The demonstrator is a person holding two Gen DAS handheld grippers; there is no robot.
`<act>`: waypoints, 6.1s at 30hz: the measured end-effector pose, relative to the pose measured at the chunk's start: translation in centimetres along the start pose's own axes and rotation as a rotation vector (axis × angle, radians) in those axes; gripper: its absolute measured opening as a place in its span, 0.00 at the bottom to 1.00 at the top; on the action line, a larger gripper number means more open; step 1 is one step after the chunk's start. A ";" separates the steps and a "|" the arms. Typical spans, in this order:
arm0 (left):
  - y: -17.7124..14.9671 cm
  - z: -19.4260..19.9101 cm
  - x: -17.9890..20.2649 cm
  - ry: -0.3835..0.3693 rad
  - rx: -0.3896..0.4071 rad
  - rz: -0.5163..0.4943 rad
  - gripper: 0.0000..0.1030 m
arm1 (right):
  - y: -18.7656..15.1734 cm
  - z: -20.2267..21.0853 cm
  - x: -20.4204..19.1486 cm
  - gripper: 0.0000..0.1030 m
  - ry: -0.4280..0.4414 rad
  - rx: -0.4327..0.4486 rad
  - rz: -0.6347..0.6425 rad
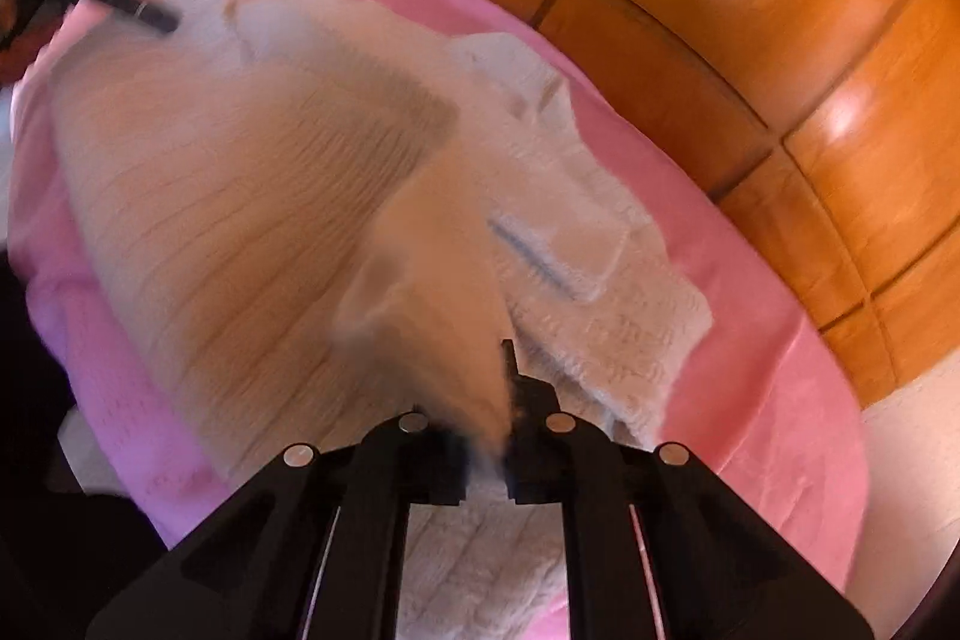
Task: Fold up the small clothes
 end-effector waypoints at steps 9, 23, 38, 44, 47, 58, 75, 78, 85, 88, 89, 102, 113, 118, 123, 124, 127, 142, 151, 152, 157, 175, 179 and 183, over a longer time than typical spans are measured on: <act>2.5 4.3 0.4 -0.021 0.147 -0.005 0.05 | 5.5 4.9 5.9 0.06 0.159 0.109 -0.358; 14.2 -3.8 -4.6 0.089 0.116 0.068 0.05 | 12.2 -8.1 15.9 0.06 0.144 0.052 -0.756; 9.9 -5.8 -8.3 0.079 -0.005 0.199 0.22 | 8.1 -9.1 17.8 0.54 0.117 0.014 -0.847; 3.5 -0.4 -6.1 -0.050 0.039 0.207 0.58 | 2.0 -3.8 14.8 0.58 0.194 -0.012 -0.881; 0.3 0.6 -4.4 -0.115 0.032 0.226 0.58 | -1.4 -1.8 12.4 0.58 0.252 -0.035 -0.922; 1.0 1.3 -0.5 -0.027 0.016 0.021 0.08 | -2.7 1.3 10.8 0.09 0.175 -0.016 -0.869; 4.4 1.4 2.0 0.050 0.115 0.009 0.37 | 4.7 0.7 9.2 0.50 0.132 0.062 -0.667; 4.6 -1.0 3.5 0.033 0.079 -0.002 0.37 | 9.7 -2.6 5.1 0.50 0.210 0.056 -0.561; 4.2 -3.9 4.7 0.043 0.040 -0.040 0.37 | 16.4 -11.6 -3.1 0.51 0.315 -0.085 -0.439; 4.2 -4.6 4.6 0.044 0.030 -0.039 0.37 | 16.1 -15.2 -4.6 0.06 0.291 -0.166 -0.392; 4.3 -4.7 4.6 0.043 0.033 -0.037 0.35 | 16.1 -15.3 -5.0 0.05 0.278 -0.158 -0.372; 7.5 -8.7 0.4 0.145 0.016 0.089 0.27 | 16.9 -17.2 -2.6 0.04 0.182 -0.076 -0.469; 6.9 -5.1 1.0 0.253 0.038 0.103 0.42 | 16.9 -11.1 -0.7 0.62 0.235 0.037 -0.534; 6.2 -3.8 1.0 0.307 0.045 0.080 0.42 | 14.1 -7.8 -0.7 0.70 0.259 0.047 -0.545; 5.2 -3.4 1.2 0.318 0.035 0.068 0.42 | 10.5 -7.3 0.3 0.72 0.233 0.017 -0.595; 4.9 -3.4 1.2 0.320 0.030 0.065 0.42 | 9.8 -7.3 0.6 0.72 0.220 0.022 -0.599; 4.5 -3.6 1.1 0.324 0.025 0.057 0.42 | 9.3 -7.6 0.7 0.72 0.212 0.052 -0.598; 3.9 0.1 -0.8 0.386 0.063 0.098 0.53 | 9.1 -7.8 -0.2 0.80 0.179 0.121 -0.565; 4.9 -0.7 -4.8 0.189 0.039 0.245 0.48 | 9.2 -8.0 -0.4 0.82 0.175 0.131 -0.560; 4.8 -1.8 -4.7 0.158 0.006 0.248 0.26 | 9.2 -8.0 -0.4 0.82 0.176 0.132 -0.559; 2.6 -2.8 -3.9 0.196 -0.007 0.228 0.06 | 9.2 -7.9 -0.4 0.82 0.184 0.141 -0.562; 13.6 -12.4 1.4 0.105 -0.114 -0.032 0.18 | 9.3 -7.8 -0.5 0.86 0.208 0.150 -0.564; 14.2 -14.9 2.0 0.143 -0.116 -0.104 0.00 | 9.4 -7.6 -0.5 0.87 0.199 0.152 -0.569; 15.8 -13.0 1.8 0.199 0.006 -0.096 0.00 | 10.1 -6.6 -0.4 0.86 0.172 0.167 -0.586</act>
Point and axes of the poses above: each gripper's, at about its wrist camera, not at the fingertips, and z roughly against the way its jaws point, x to its right, y to its top, the point moved 9 cm from there along -z, roughly the way its jaws point, and after that the axes turned 11 degrees about -z, right-handed, at the moved point
